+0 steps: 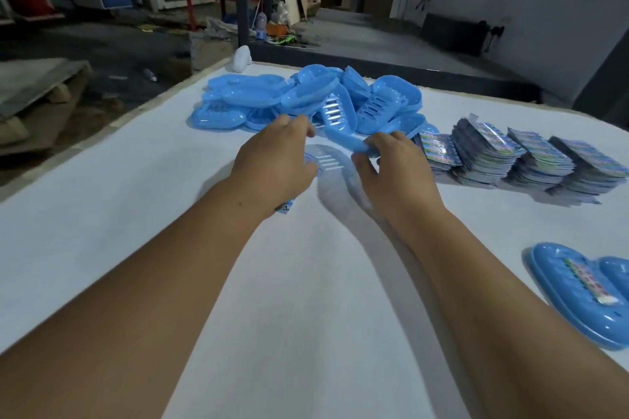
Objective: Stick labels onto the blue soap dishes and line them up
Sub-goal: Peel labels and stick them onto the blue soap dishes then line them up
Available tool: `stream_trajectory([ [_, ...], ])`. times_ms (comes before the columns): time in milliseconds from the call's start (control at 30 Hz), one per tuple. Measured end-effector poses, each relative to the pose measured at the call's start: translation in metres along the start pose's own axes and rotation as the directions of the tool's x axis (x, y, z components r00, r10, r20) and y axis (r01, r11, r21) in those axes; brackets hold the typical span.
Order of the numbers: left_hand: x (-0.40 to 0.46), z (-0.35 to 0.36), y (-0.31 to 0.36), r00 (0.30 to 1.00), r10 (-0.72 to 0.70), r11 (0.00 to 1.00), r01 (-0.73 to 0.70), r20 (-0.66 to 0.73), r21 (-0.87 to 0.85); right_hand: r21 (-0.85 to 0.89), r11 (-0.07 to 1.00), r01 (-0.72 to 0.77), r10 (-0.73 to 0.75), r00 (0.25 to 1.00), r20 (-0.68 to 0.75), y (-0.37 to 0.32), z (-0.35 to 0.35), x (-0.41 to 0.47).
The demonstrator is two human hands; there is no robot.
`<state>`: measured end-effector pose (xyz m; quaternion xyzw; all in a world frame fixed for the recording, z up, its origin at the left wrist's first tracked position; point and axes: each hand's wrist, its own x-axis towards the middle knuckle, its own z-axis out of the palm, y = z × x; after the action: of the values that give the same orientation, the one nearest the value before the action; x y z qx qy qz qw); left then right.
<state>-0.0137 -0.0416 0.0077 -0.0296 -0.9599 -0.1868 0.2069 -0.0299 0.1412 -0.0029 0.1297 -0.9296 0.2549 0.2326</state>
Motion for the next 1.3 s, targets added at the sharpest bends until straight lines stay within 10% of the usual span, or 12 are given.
stream_trajectory([
  [333,-0.002,-0.002,0.015,0.962,0.272,0.952,-0.267,0.013,-0.15,0.582,0.742,-0.333,0.286,0.942,0.174,0.001,-0.026,-0.003],
  [800,-0.013,0.008,0.019,0.915,0.234,0.968,-0.189,0.33,-0.163,0.412,0.809,-0.42,0.398,0.906,0.141,0.013,-0.031,-0.003],
  [1167,-0.014,0.007,0.019,0.899,0.196,0.979,-0.153,0.392,-0.137,0.419,0.799,-0.43,0.435,0.896,0.089,0.012,-0.032,-0.001],
  [1300,-0.007,0.0,0.012,0.981,-0.038,0.996,0.052,0.188,-0.072,0.432,0.795,-0.425,0.432,0.898,0.087,0.012,-0.031,-0.002],
])
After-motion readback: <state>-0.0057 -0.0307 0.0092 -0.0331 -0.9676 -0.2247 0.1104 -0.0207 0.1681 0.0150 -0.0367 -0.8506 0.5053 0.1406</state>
